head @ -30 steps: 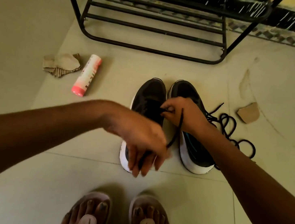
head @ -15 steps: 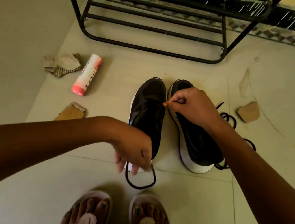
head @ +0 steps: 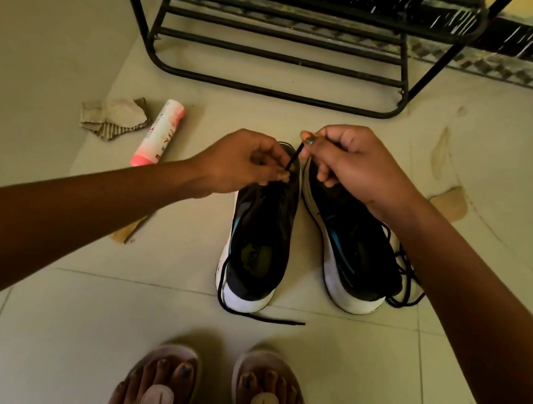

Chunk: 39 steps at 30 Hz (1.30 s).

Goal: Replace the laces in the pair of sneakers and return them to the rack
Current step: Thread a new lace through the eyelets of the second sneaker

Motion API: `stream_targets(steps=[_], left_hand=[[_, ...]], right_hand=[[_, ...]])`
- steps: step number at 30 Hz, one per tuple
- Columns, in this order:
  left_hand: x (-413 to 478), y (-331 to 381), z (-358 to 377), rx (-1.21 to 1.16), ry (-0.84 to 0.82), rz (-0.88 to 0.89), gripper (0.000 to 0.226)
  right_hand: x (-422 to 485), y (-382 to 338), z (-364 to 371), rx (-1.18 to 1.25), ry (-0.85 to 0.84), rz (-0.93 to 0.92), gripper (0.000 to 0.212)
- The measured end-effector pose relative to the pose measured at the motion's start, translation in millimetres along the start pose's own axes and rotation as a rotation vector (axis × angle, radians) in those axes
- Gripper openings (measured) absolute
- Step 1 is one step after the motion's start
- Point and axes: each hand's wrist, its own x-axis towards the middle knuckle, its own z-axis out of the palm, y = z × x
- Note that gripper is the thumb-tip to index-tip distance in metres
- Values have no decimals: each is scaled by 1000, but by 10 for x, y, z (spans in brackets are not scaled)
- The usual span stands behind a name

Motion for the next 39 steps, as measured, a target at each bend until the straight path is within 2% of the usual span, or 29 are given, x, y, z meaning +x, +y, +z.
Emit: stream_targets(steps=[3,7,12,15,19,23,27,29,33,36,39], left_hand=[[4,-24,-83,15,65,-23,9],[-9,-42,-153,-302,99,-124,14],[29,-125,-244,-548,337,-232,16],[54,-186,-340,-620,423,-281,16],[53,-247,-377,-630,427,-330,16],[64,-188,-431,-578,481,-324,23],[126,-70,-620,-609,567,-247,27],[139,-50,-727,-617,600,-206,29],[122,-110,-946,-586,725,-192,33],[110,-201,-1113,-644,844,-247,26],[119,-277,-1217,-740,893,-272,22]], right_hand=[[-8,-12,-94,7,32,3,22],[-31,-8,-289,27,124,0,8],[-59,18,-611,143,261,-20,12],[-66,41,-754,277,291,1,14],[-41,79,-684,359,270,-5,13],[46,160,-328,230,177,34,14],[87,400,198,-83,-56,-13,15],[94,521,420,-225,-142,-44,26],[110,574,543,-282,-123,-47,44],[125,626,485,-278,-146,-41,38],[136,665,436,-226,-85,-24,28]])
